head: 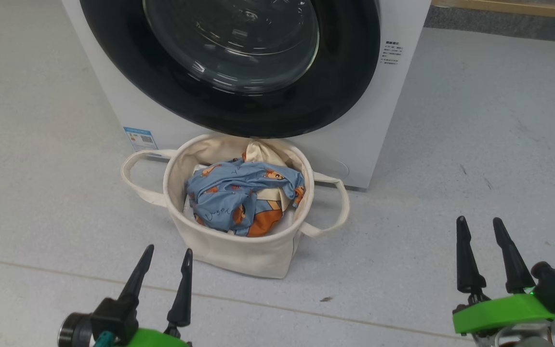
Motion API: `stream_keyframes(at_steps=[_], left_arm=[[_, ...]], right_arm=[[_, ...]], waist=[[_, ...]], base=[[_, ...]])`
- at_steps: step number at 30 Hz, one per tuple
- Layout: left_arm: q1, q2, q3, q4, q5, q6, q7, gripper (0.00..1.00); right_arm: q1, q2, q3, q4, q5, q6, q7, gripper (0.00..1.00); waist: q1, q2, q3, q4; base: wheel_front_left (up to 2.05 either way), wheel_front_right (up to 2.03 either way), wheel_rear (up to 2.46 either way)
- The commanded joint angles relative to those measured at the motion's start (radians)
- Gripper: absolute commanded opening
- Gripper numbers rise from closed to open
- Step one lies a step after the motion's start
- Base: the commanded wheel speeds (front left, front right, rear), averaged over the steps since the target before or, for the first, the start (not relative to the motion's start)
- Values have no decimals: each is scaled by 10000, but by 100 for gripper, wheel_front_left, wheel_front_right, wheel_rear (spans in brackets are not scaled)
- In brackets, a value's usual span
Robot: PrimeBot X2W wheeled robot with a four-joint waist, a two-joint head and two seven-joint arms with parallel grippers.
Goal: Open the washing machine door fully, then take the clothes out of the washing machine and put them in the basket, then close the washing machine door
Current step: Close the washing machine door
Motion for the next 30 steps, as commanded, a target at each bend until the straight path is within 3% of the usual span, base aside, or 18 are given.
stream_keyframes(at_steps=[1,30], left_arm=[[-234,4,354,-307,-139,-65,-59,100],[-236,-58,630,-251,-260,-149,-59,100]], right_arm=[[-364,-59,278,-301,71,-2,-48,100],[-404,-59,343,-372,-114,-2,-48,100]], waist=[[1,-1,-20,-8],[1,-1,6,9]], base=[[0,0,0],[0,0,0]])
